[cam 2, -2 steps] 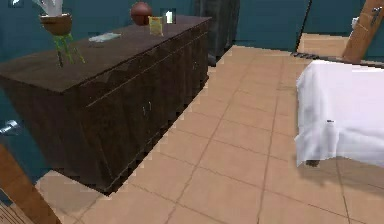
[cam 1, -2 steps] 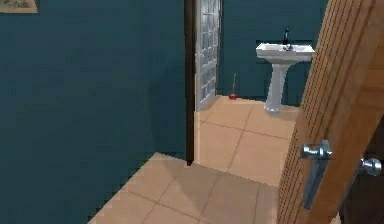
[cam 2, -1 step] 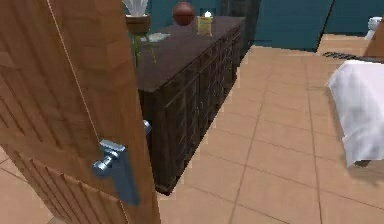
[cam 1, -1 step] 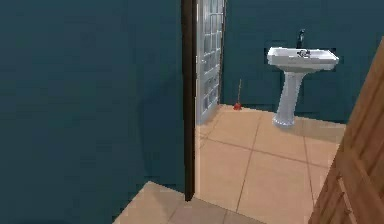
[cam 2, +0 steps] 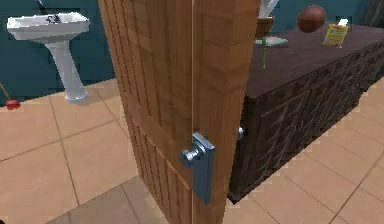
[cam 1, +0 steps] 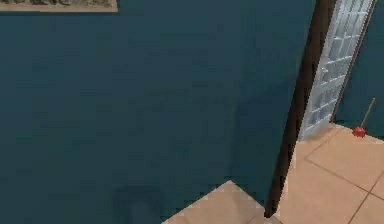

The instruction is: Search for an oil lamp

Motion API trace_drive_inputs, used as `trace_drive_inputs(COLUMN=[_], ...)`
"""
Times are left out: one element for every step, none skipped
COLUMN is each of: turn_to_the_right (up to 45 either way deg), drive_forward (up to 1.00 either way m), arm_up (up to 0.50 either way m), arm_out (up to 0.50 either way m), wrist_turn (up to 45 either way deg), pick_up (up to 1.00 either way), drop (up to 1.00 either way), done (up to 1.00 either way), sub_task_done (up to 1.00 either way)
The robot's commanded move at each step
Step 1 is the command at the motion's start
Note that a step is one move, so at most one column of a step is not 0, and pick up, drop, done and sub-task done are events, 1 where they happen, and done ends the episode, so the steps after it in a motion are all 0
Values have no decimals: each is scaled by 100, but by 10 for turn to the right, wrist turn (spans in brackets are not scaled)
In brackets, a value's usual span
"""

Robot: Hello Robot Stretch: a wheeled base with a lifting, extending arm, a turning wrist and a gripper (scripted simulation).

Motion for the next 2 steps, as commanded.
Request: trace_drive_inputs(turn_to_the_right=[0, 450], drive_forward=[35, 0], arm_up=[0, 0], arm_out=[0, 0], wrist_turn=[0, 0], pick_up=[0, 0], drop=[0, 0], done=[0, 0], sub_task_done=[0, 0])
